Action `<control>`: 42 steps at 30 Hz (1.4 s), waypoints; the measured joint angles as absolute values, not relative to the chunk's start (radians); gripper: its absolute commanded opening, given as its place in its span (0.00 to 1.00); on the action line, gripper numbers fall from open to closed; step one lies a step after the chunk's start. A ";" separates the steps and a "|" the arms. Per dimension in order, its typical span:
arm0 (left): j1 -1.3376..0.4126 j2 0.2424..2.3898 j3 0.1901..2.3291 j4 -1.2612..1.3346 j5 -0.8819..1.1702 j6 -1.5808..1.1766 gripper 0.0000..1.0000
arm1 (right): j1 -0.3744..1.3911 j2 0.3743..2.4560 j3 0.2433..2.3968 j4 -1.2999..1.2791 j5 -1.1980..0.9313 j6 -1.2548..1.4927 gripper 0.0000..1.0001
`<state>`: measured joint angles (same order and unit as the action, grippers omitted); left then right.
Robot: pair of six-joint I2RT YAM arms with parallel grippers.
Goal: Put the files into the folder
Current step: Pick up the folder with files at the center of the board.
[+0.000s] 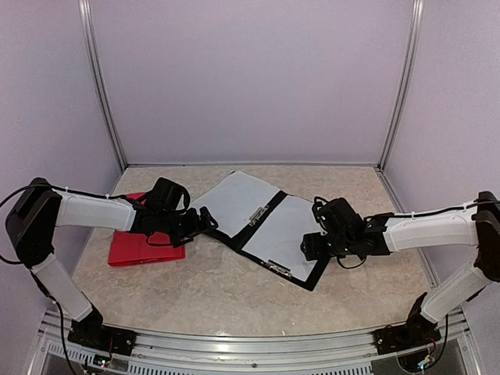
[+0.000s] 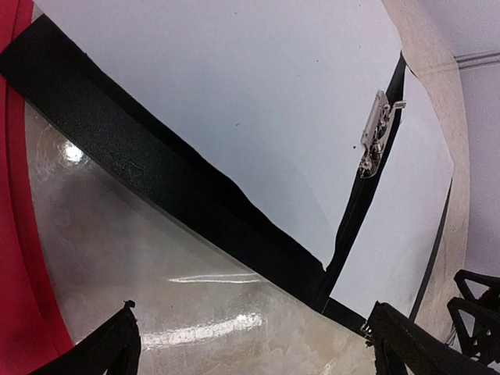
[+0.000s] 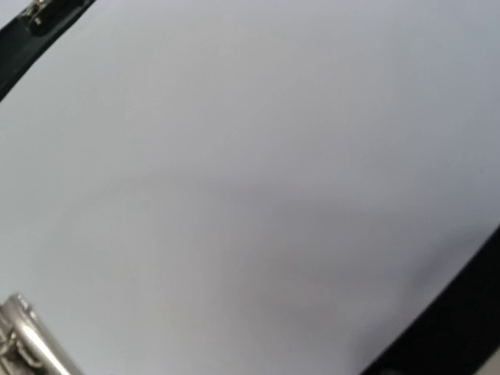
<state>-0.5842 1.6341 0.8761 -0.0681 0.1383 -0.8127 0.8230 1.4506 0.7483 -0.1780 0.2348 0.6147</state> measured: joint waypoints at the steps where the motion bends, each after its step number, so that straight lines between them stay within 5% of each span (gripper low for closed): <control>1: -0.584 1.641 0.867 -0.048 0.142 -0.839 0.99 | 0.819 1.459 0.752 -0.174 0.234 0.604 0.69; 13: -0.539 1.738 0.816 0.170 0.191 -1.046 0.98 | 0.792 1.659 0.896 -0.038 0.161 0.490 0.69; 26: -0.535 1.868 0.735 0.609 0.190 -1.236 0.82 | 0.749 1.806 0.925 0.081 0.067 0.439 0.65; 33: -0.535 1.988 0.724 0.859 0.196 -1.315 0.61 | 0.743 1.840 0.925 0.111 0.039 0.433 0.63; 42: -0.537 2.001 0.760 0.782 0.190 -1.239 0.32 | 0.743 1.840 0.924 0.119 0.022 0.426 0.60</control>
<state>-0.5369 2.0010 0.7601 0.7818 0.1898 -1.2392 0.7429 1.8397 0.9241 0.1188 0.0223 0.4263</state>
